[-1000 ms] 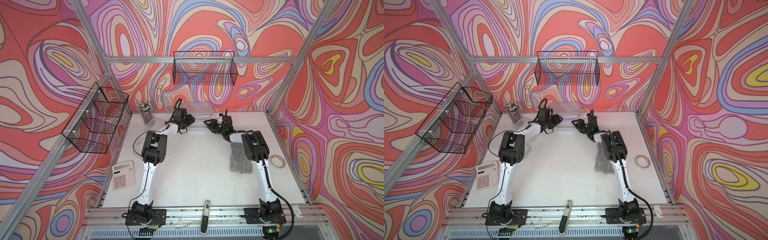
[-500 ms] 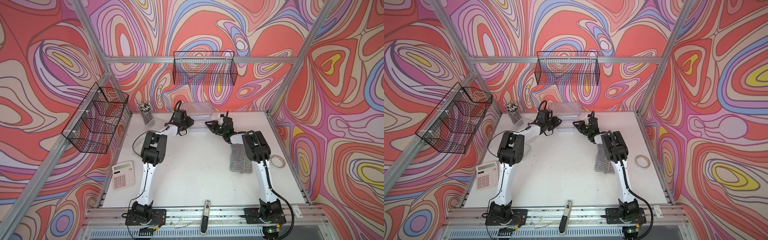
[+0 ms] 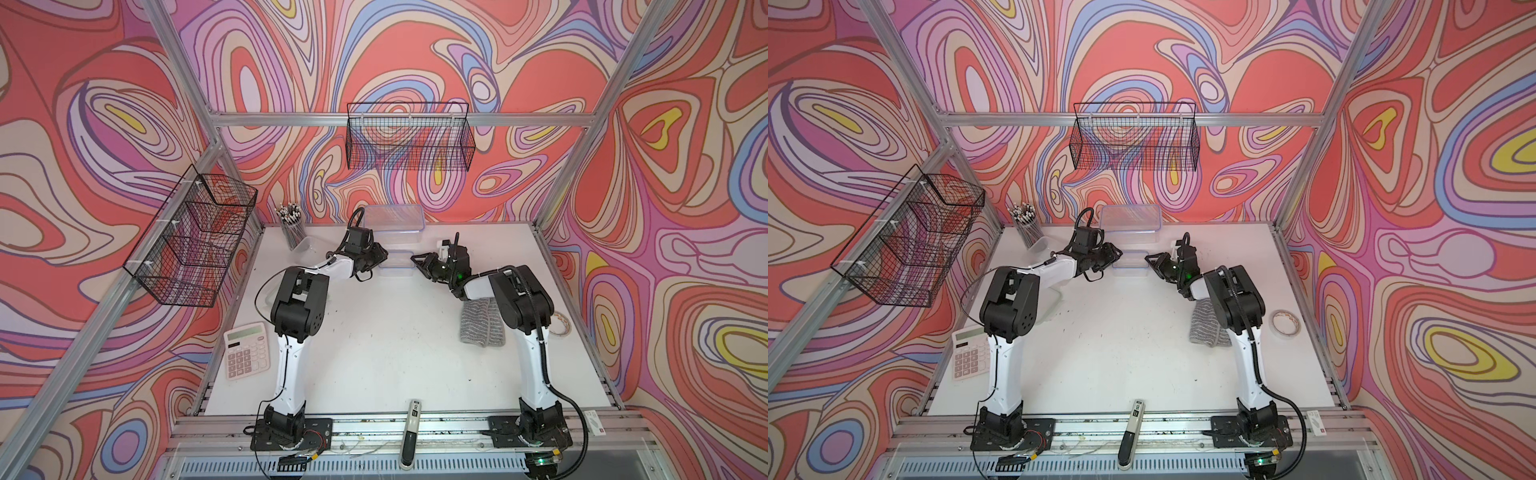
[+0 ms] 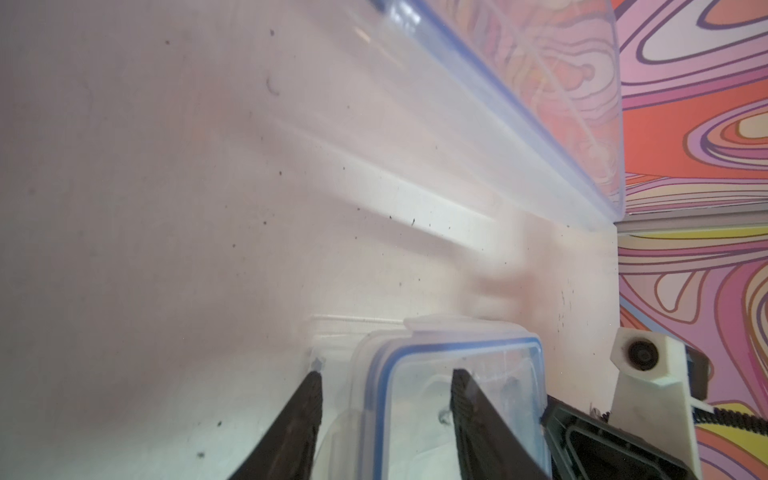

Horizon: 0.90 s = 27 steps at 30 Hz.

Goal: Wipe the insides of the lunch boxes
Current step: Move the lunch box to the center of the board.

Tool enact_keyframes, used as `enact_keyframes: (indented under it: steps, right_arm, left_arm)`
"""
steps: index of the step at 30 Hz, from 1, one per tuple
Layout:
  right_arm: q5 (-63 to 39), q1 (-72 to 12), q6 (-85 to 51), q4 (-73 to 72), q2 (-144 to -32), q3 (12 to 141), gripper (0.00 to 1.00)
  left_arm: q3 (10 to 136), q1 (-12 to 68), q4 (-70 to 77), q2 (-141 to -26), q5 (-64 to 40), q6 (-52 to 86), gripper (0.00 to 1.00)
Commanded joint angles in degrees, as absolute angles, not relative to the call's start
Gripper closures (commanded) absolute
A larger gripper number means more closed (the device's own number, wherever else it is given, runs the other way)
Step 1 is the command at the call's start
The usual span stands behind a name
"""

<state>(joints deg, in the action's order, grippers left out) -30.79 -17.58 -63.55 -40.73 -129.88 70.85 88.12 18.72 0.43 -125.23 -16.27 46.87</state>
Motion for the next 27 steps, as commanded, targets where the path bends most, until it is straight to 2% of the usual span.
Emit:
enact_keyframes:
  steps: [1, 9, 15, 21, 27]
  right_arm:
    - [-31.83, -19.82, -64.62, -41.7, -127.33, 67.1, 0.67]
    - [-30.82, -19.86, -64.95, -42.94, -124.52, 62.12, 0.51]
    - [-28.82, -19.86, -66.49, -45.71, -122.97, 58.71, 0.39]
    - [-26.07, -19.92, -72.76, -55.93, -124.14, 55.57, 0.38]
    - [-24.28, -19.86, -76.41, -61.25, -124.33, 55.68, 0.43]
  left_arm:
    - [83.98, 20.55, -4.42, -123.07, -16.71, 47.19, 0.49]
    - [79.02, 20.65, -3.52, -119.41, -16.61, 47.78, 0.36]
    - [77.11, 20.74, -3.57, -117.65, -15.87, 47.9, 0.32]
    - [75.04, 20.8, -2.31, -116.77, -16.61, 49.44, 0.32]
    - [72.29, 21.1, -1.28, -114.99, -15.82, 51.35, 0.32]
